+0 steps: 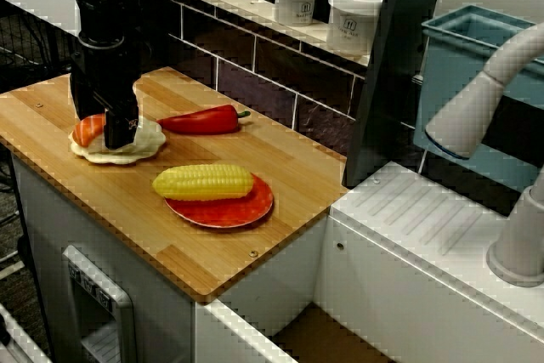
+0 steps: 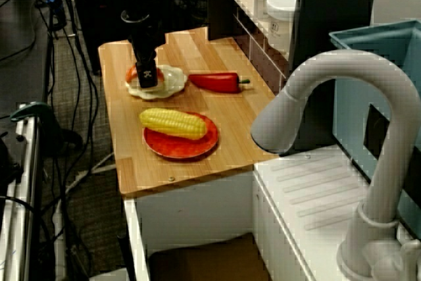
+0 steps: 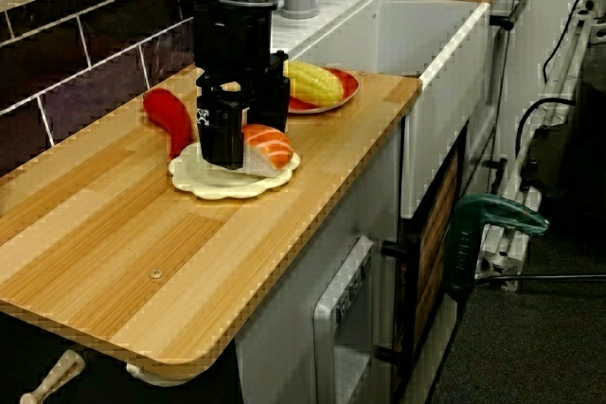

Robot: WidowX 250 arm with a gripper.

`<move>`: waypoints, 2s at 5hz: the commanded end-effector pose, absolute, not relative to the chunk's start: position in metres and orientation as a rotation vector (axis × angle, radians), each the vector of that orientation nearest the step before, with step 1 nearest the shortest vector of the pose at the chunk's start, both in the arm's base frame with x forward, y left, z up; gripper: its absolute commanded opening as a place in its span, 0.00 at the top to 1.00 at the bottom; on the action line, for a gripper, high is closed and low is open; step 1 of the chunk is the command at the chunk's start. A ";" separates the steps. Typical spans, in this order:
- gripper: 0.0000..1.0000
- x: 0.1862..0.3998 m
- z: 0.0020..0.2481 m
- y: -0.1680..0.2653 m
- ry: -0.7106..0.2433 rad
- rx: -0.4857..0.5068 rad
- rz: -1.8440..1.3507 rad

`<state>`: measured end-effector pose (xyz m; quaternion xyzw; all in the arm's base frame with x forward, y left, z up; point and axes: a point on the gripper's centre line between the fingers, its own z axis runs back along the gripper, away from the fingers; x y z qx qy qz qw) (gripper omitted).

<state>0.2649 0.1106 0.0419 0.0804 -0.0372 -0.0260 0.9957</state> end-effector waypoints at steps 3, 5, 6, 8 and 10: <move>1.00 0.256 0.103 0.126 -0.148 0.120 -0.105; 1.00 0.260 0.116 0.089 -0.236 0.210 -0.288; 1.00 0.270 0.109 0.071 -0.252 0.259 -0.300; 1.00 0.298 0.086 0.047 -0.239 0.274 -0.295; 1.00 0.328 0.063 0.031 -0.196 0.269 -0.296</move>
